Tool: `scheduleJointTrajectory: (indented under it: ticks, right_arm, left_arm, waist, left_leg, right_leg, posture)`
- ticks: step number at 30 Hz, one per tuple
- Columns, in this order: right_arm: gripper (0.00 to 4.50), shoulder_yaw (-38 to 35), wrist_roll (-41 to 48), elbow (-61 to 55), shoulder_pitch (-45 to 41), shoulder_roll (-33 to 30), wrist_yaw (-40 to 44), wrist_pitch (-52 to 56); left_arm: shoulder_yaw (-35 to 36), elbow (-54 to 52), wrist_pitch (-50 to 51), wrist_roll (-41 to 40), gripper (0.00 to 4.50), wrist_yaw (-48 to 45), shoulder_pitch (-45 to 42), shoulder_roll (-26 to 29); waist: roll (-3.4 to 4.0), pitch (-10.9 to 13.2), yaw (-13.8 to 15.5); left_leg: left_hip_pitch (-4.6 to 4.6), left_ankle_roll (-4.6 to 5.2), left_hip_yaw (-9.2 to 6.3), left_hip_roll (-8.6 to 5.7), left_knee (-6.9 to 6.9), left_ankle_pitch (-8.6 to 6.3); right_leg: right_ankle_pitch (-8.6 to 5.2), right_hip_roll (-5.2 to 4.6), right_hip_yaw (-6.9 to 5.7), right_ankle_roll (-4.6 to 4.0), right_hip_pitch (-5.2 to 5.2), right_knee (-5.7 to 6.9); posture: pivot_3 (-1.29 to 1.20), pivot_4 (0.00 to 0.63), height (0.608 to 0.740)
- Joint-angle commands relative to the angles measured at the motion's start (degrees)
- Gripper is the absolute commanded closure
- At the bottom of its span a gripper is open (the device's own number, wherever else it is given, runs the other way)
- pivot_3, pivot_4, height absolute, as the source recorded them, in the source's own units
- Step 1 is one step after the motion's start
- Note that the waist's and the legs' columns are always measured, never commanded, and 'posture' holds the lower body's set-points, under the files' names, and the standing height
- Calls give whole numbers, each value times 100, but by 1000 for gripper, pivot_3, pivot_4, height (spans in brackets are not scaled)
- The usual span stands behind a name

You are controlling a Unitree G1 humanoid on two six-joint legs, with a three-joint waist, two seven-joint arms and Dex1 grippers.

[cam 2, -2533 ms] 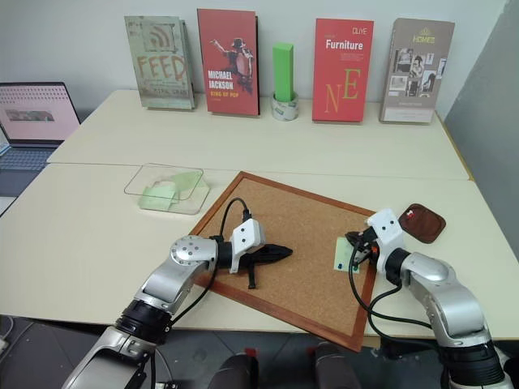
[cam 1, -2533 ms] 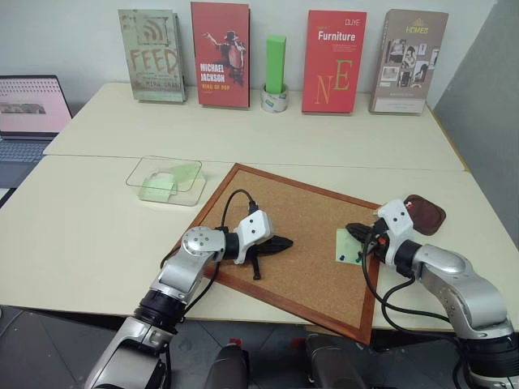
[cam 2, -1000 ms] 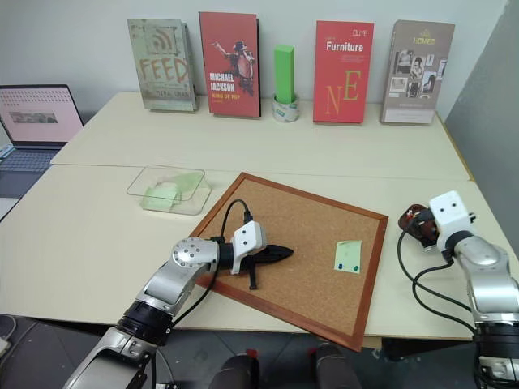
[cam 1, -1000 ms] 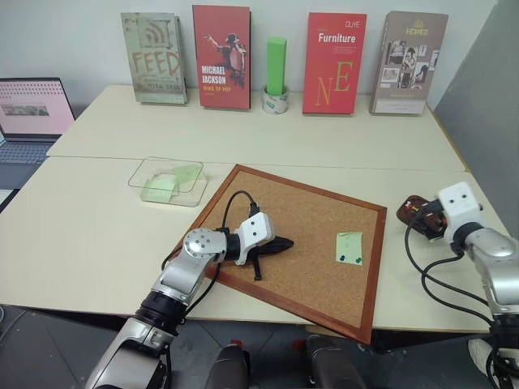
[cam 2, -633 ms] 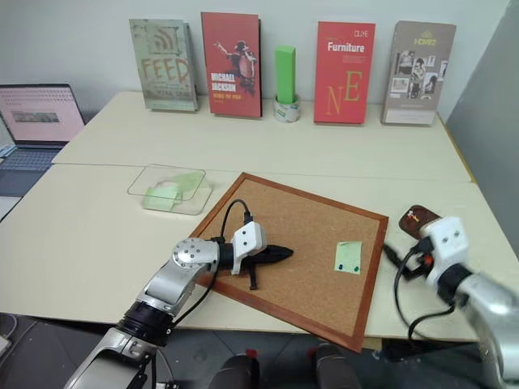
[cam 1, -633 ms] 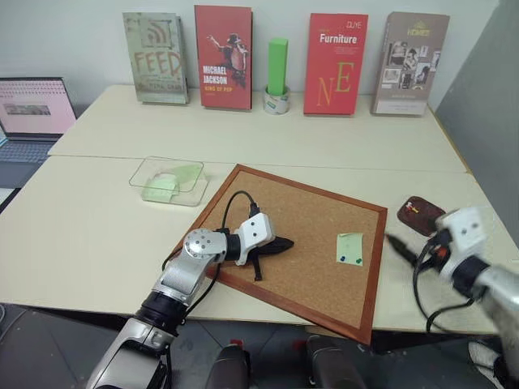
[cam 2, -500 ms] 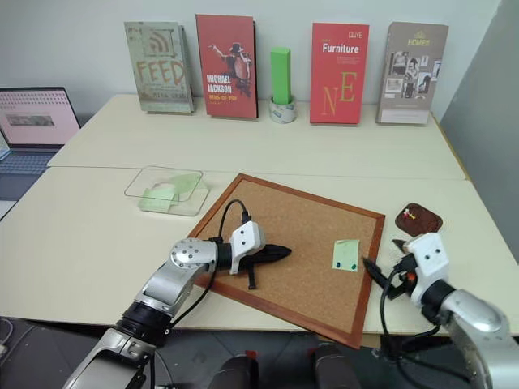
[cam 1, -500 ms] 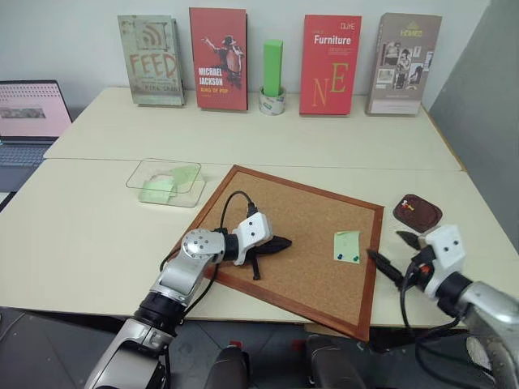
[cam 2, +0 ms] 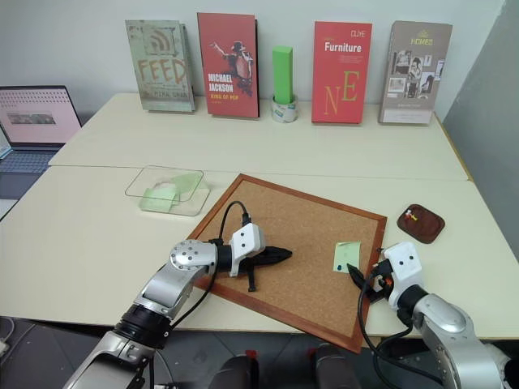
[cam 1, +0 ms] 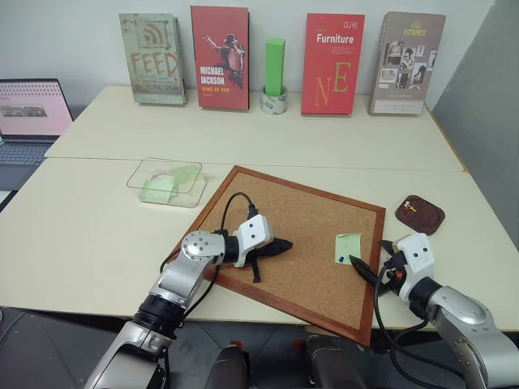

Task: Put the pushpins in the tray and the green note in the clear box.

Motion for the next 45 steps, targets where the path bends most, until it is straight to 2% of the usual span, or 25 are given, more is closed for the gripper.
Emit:
scheduleJointTrajectory:
  ticks: [1, 3, 9, 13, 18, 24, 38, 41, 45]
  right_arm:
    - [1006, 31, -79, -74, 154, -78, 41, -151]
    - [1546, 35, -84, -80, 206, -97, 48, -176]
    - [2638, 93, -122, -122, 361, -140, 76, -259]
    - [3587, 81, -89, -190, 412, -129, 85, -298]
    - [4450, -26, 32, -373, 540, -74, 112, -410]
    - [4450, -196, 178, -570, 647, 14, 62, -569]
    - [4450, -531, 633, -906, 820, 673, -163, -964]
    - [4450, -663, 815, -968, 708, 788, -312, -891]
    - [4450, -1054, 758, -712, 118, 762, -769, -860]
  left_arm:
    - [-43, 108, 156, 139, 4500, 41, 128, 98]
    - [-42, 109, 159, 139, 4500, 44, 128, 97]
    - [-59, 138, 157, 141, 4500, 53, 94, 82]
    - [-64, 161, 149, 144, 4500, 48, 68, 79]
    - [-70, 179, 129, 149, 4500, 46, 57, 85]
    - [-84, 186, 120, 152, 4500, 30, 63, 84]
    - [-118, 208, 85, 171, 4500, -10, 67, 87]
    - [-119, 253, 64, 180, 4500, -9, 40, 76]
    - [-128, 287, 47, 188, 4500, -4, 19, 59]
  waist:
    - [0, 0, -1]
    - [-1, 0, -1]
    - [-2, -1, -1]
    - [-2, -1, -1]
    - [-2, -1, 0]
    - [-1, -1, 4]
    - [0, -2, 3]
    - [1, -3, 1]
    - [2, -3, -4]
  left_leg:
    - [0, 0, 0, 0, 0, 0]
    - [2, 0, -1, 1, 0, 0]
    - [1, 0, 0, 1, 1, 0]
    - [1, -1, -1, 1, 1, 0]
    - [-4, -1, -1, 1, 1, 0]
    - [-19, -1, -1, 3, -4, 0]
    - [-26, 0, -3, 5, -11, 0]
    - [-25, 0, -3, 5, -12, 0]
    - [-26, 0, -2, 5, -11, 0]
  right_leg:
    - [0, 0, 0, 0, 0, 0]
    - [-1, 0, 0, -1, 0, -1]
    - [-1, 0, 1, 0, 0, -6]
    - [-2, 0, 0, 0, 0, -6]
    - [-2, -2, 0, 1, -1, -17]
    - [-1, -2, -2, 2, 0, -47]
    - [0, -1, -6, 3, -6, -53]
    - [0, -1, -4, 3, -6, -53]
    - [0, -1, -4, 3, -6, -54]
  posture:
    - [0, 150, 740]
    - [0, 150, 740]
    - [0, 150, 740]
    - [0, 150, 740]
    - [0, 150, 740]
    - [0, 150, 740]
    - [0, 150, 740]
    - [0, 150, 740]
    - [0, 150, 740]
